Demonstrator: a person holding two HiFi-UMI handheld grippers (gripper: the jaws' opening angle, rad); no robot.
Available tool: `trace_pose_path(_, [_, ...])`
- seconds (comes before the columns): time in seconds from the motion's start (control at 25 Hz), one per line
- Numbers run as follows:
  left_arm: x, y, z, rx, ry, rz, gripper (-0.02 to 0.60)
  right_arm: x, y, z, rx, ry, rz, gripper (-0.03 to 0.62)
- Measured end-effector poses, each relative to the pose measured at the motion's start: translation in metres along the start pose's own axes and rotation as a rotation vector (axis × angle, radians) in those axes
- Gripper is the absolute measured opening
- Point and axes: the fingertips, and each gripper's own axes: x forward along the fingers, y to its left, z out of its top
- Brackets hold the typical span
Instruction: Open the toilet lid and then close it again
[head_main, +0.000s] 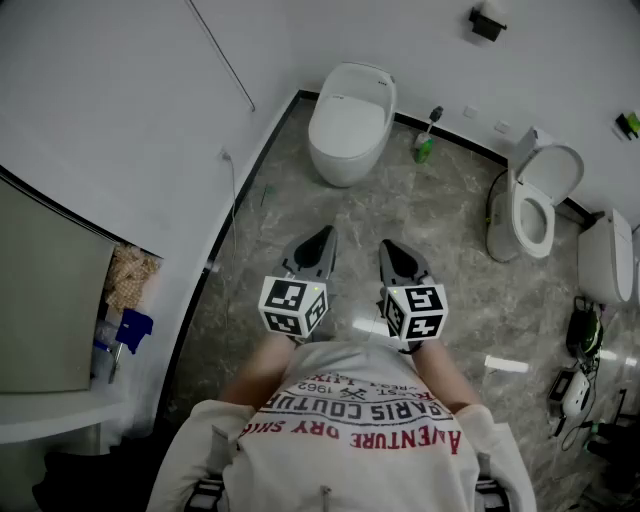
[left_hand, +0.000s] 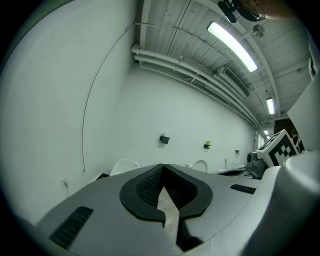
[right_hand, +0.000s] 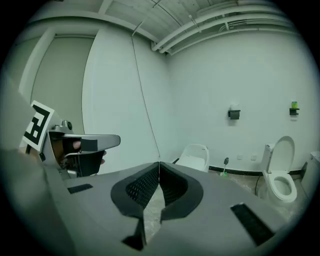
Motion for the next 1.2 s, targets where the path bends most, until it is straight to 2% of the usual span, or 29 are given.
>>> trace_pose_path(0.72, [-0.009, 0.002, -0.005, -0.015, -0.003, -0.002, 0.008, -0.001, -0.001, -0.008, 0.059, -0.004, -0.022, 0.017])
trace_pose_path(1.2, [-0.019, 0.034, -0.014, -0.068, -0.003, 0.085, 0.008, 0.022, 0.010, -0.014, 0.063, 0.042, 0.030, 0.017])
